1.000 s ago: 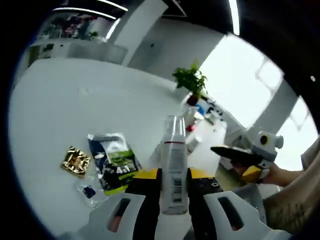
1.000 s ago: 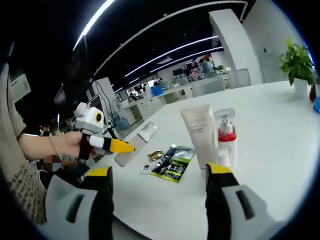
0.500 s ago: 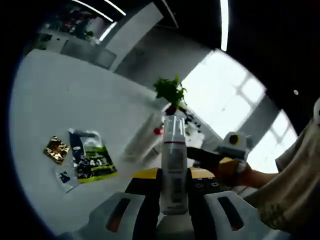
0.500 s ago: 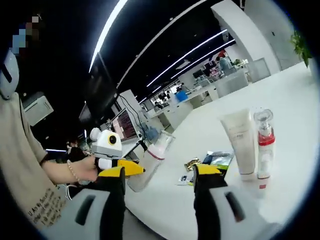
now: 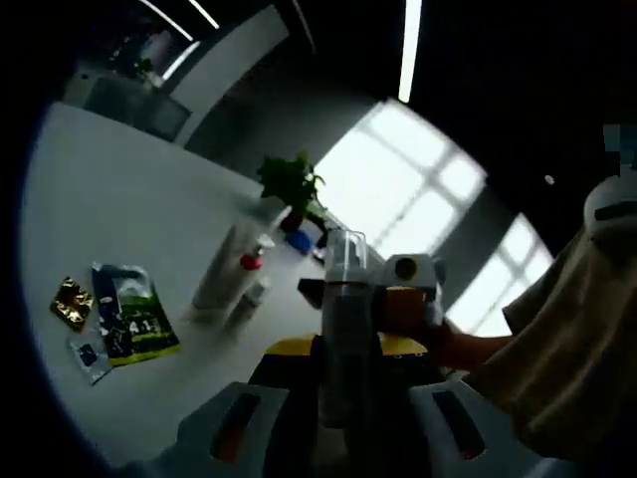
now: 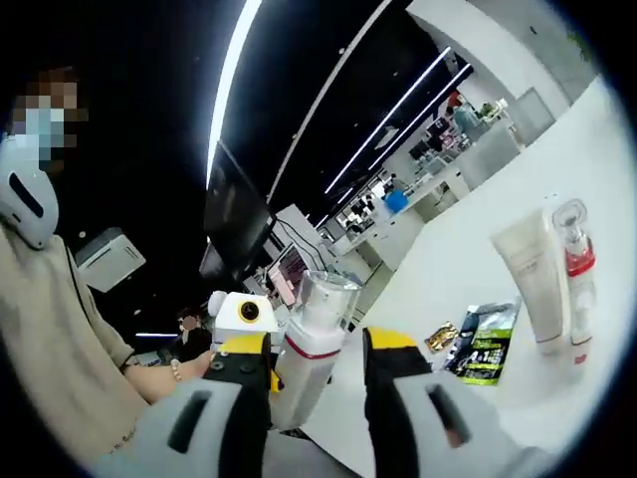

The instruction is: Arrange the skincare products in the storage area until every visible bottle or jar stands upright without overlapping.

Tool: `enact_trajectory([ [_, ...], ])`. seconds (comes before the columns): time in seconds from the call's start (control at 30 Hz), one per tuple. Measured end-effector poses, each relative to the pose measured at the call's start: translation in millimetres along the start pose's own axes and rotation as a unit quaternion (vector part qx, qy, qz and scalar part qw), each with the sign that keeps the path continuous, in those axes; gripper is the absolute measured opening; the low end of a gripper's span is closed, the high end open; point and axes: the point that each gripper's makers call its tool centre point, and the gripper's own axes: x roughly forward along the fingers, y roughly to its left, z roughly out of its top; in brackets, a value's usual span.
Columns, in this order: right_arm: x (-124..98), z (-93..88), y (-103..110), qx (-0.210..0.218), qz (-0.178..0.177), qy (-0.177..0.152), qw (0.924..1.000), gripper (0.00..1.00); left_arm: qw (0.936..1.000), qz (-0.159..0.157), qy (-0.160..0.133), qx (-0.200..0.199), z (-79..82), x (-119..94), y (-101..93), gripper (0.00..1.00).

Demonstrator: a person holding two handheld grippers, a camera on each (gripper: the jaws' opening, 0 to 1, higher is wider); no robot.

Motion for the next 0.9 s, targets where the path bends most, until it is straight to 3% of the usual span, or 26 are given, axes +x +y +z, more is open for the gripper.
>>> enact_trajectory([
  [0.1, 0.0, 3.8, 7.2, 0.003, 0.012, -0.009, 0.9999, 0.27, 1.0, -0.01, 0.002, 0.0, -0.6, 1.3, -5.0, 0.16],
  [0.3, -4.2, 9.8, 17.1, 0.008, 0.026, -0.02, 0.9994, 0.25, 0.9994, -0.033, -0.005, -0.01, 0.9, 1.9, -15.5, 0.16],
  [0.47, -6.8, 12.2, 18.8, 0.014, 0.019, -0.022, 0.9995, 0.23, 0.9993, -0.035, -0.007, -0.005, 1.1, 3.2, -20.1, 0.17],
  [0.57, -7.9, 11.4, 9.8, 0.022, -0.015, -0.013, 0.9996, 0.23, 0.9998, 0.002, -0.013, 0.014, 4.2, 3.3, -10.7, 0.17],
  [0.6, -8.3, 10.4, 3.9, 0.027, -0.036, -0.008, 0.999, 0.23, 0.9986, 0.034, -0.009, 0.038, 5.0, 3.6, -3.0, 0.18],
  [0.73, -5.1, 6.7, -1.5, 0.024, -0.074, -0.002, 0.997, 0.22, 0.9928, 0.086, 0.027, 0.079, -3.0, 9.3, 5.4, 0.21],
  [0.87, -3.8, 6.0, -3.8, 0.004, -0.111, 0.004, 0.9938, 0.22, 0.9747, 0.146, 0.058, 0.159, -4.9, 10.8, 11.3, 0.22],
  [0.9, -3.6, 6.8, -4.5, 0.002, -0.119, 0.004, 0.9929, 0.22, 0.9666, 0.169, 0.059, 0.183, -2.2, 9.8, 14.5, 0.22],
])
